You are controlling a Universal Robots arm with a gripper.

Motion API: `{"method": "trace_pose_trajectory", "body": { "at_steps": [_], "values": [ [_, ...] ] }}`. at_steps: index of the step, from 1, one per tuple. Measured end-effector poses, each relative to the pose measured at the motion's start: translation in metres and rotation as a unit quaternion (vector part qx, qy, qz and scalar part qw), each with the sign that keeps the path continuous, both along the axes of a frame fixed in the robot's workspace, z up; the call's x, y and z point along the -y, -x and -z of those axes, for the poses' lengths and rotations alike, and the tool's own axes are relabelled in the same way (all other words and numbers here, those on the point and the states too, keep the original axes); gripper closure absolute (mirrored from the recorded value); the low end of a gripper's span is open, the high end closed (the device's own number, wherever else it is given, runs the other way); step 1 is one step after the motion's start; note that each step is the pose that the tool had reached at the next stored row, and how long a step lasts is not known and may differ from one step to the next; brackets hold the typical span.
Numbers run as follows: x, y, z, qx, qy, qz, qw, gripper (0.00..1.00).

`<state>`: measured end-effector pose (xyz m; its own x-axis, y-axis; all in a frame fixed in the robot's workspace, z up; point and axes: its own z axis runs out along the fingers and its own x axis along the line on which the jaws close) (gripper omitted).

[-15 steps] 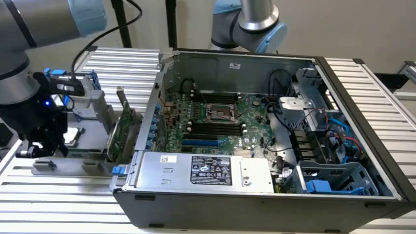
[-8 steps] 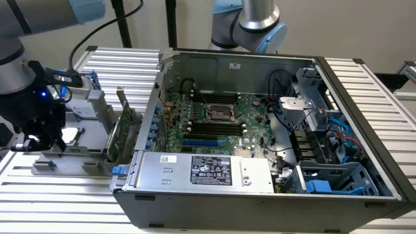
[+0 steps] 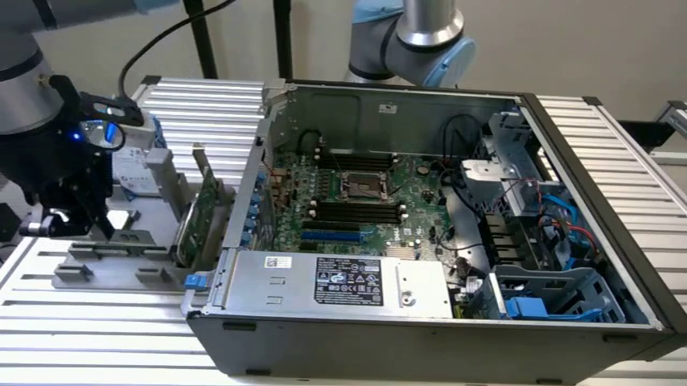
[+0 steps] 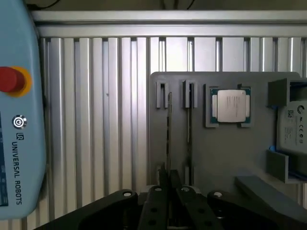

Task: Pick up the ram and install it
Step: 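Pick up the ram and move it above insertion slot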

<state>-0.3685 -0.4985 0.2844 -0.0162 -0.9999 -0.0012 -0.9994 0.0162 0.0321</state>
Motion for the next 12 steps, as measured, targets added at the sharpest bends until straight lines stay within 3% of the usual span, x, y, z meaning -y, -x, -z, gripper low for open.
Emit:
{"method": "trace_pose_trajectory", "body": {
  "at_steps": [12],
  "values": [
    [0.0005,-0.038,-0.0388,0.0,-0.0026,0.0,1.0,1.0]
  ]
}}
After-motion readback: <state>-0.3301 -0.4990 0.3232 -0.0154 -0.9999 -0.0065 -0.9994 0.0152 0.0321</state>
